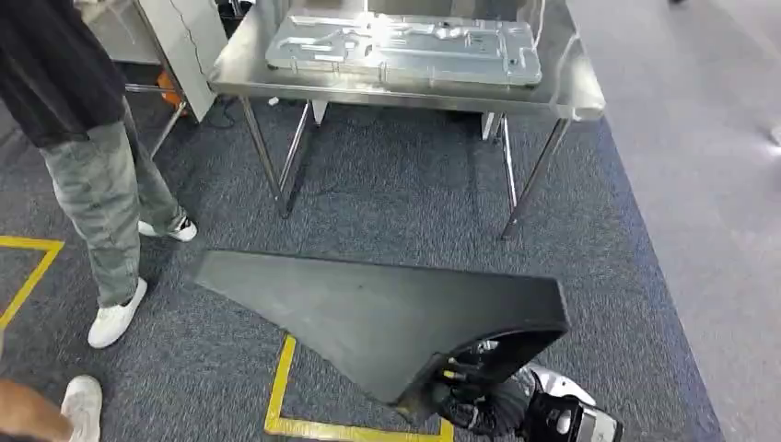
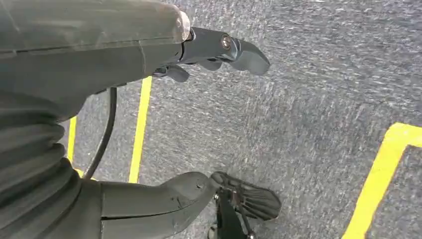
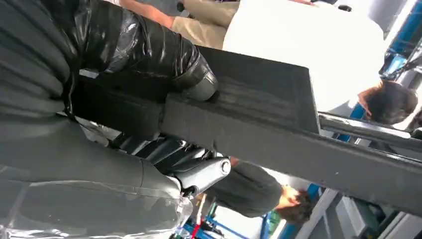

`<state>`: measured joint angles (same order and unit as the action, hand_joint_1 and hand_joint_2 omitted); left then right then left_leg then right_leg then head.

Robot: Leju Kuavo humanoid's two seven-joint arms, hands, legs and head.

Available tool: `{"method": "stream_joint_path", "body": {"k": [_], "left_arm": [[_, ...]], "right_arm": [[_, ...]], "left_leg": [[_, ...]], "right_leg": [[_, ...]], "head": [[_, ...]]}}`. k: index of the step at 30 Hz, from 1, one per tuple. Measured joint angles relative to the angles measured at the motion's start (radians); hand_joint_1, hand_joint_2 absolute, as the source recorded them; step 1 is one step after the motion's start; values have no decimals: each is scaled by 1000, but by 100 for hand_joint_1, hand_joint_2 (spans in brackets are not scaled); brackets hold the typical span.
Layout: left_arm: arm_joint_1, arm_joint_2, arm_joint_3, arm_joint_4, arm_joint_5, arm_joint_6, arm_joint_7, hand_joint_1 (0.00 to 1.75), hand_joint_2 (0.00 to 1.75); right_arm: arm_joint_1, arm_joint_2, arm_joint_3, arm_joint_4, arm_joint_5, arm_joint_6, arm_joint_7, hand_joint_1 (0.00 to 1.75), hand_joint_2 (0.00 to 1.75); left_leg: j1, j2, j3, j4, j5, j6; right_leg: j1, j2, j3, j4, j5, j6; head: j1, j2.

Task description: Take the parts from the cabinet and place them on the table.

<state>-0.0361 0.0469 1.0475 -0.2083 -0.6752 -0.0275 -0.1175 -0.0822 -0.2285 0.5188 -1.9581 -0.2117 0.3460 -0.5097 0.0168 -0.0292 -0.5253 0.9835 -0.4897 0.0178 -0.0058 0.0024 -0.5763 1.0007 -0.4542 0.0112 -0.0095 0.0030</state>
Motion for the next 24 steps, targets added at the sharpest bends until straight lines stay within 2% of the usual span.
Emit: {"method": "stream_joint_path", "body": {"k": [2,3,4,5,7,8,9,10,11,12,13,14,15,17,19,20,22,23,24], "left_arm": [[2,-1,1,0,-6,0,-2,0,175],[0,-1,1,0,-9,-1,-4,0,175],[0,-1,2,0,-10,-2,-6,0,175],[-2,0,2,0,-11,-3,-8,0,175],[-3,1,6,0,-13,-3,-10,0,175],[-1,1,6,0,-13,-3,-11,0,175],[3,1,6,0,-13,-3,-11,0,175],[4,1,7,0,-14,-4,-11,0,175],[4,1,7,0,-14,-4,-11,0,175],[3,3,8,0,-15,-4,-12,0,175],[4,3,8,0,-15,-4,-12,0,175],[2,3,10,0,-15,-4,-12,0,175],[0,3,12,0,-16,-5,-14,0,175],[4,3,17,0,-19,-5,-15,0,175],[5,3,21,0,-23,-6,-16,0,175],[3,3,23,0,-26,-6,-18,0,175],[1,3,23,0,-28,-6,-18,0,175],[1,3,24,0,-29,-6,-18,0,175],[3,3,24,0,-29,-6,-18,0,175]], "right_arm": [[2,0,0,0,-2,3,0,175,175],[2,0,-2,0,-2,6,0,175,175],[3,0,-2,-1,-2,8,-1,175,175],[2,0,-3,-2,-3,10,-3,175,175],[6,1,-5,-2,-4,10,-5,175,175],[8,1,-6,-2,-4,10,-6,175,175],[10,1,-6,-2,-5,10,-6,175,175],[12,1,-6,-2,-5,10,-7,175,175],[14,1,-7,-2,-5,11,-8,175,175],[14,1,-7,-2,-5,11,-9,175,175],[14,1,-8,-3,-5,11,-11,175,175],[14,1,-9,-3,-5,11,-11,175,175],[14,1,-10,-3,-5,11,-12,175,175],[15,1,-13,-3,-5,11,-13,175,175],[16,1,-17,-5,-4,11,-13,175,175],[15,1,-18,-7,-5,11,-14,175,175],[18,1,-23,-8,-5,11,-15,175,175],[21,1,-23,-8,-5,11,-15,175,175],[23,1,-23,-8,-5,11,-15,175,175]], "left_leg": [[4,1,6,-13,0,-13],[-1,2,13,-18,-3,-20],[4,10,9,4,-17,-20],[4,16,-14,55,-46,-20],[5,21,-104,227,-122,-27],[5,21,-146,300,-143,-30],[5,22,-168,326,-135,-32],[5,22,-161,293,-97,-31],[5,23,-134,224,-46,-30],[5,25,-93,132,8,-28],[5,30,-54,44,50,-24],[-2,34,-41,15,29,-20],[-2,31,-40,16,28,-11],[-5,30,-43,16,23,-2],[1,28,-33,7,26,13],[1,28,-29,7,21,20],[0,28,-24,7,13,29],[-1,28,-21,8,9,30],[-2,27,-16,8,4,29]], "right_leg": [[4,3,1,-6,-2,-10],[-4,3,10,-19,2,-18],[-7,0,21,-29,4,-26],[-7,-3,24,-31,1,-33],[-5,-8,29,-29,-6,-39],[-4,-8,32,-29,-10,-40],[-3,-8,36,-29,-13,-40],[-3,-8,43,-27,-20,-38],[-3,-8,51,-25,-26,-36],[-4,-8,61,-24,-34,-33],[-3,-9,70,-24,-41,-28],[5,-8,70,-19,-49,-19],[5,-7,66,-17,-49,-16],[3,-8,67,-20,-51,-8],[-3,-7,69,-7,-65,5],[-2,-6,48,40,-88,10],[-5,-5,-48,209,-160,17],[-6,-5,-99,290,-183,19],[-6,-5,-131,329,-180,19]], "head": [[0,0],[0,0],[1,0],[0,0],[0,0],[0,0],[0,0],[0,0],[0,0],[0,0],[0,0],[0,0],[0,0],[0,0],[0,0],[0,0],[0,0],[0,0],[0,0]]}}
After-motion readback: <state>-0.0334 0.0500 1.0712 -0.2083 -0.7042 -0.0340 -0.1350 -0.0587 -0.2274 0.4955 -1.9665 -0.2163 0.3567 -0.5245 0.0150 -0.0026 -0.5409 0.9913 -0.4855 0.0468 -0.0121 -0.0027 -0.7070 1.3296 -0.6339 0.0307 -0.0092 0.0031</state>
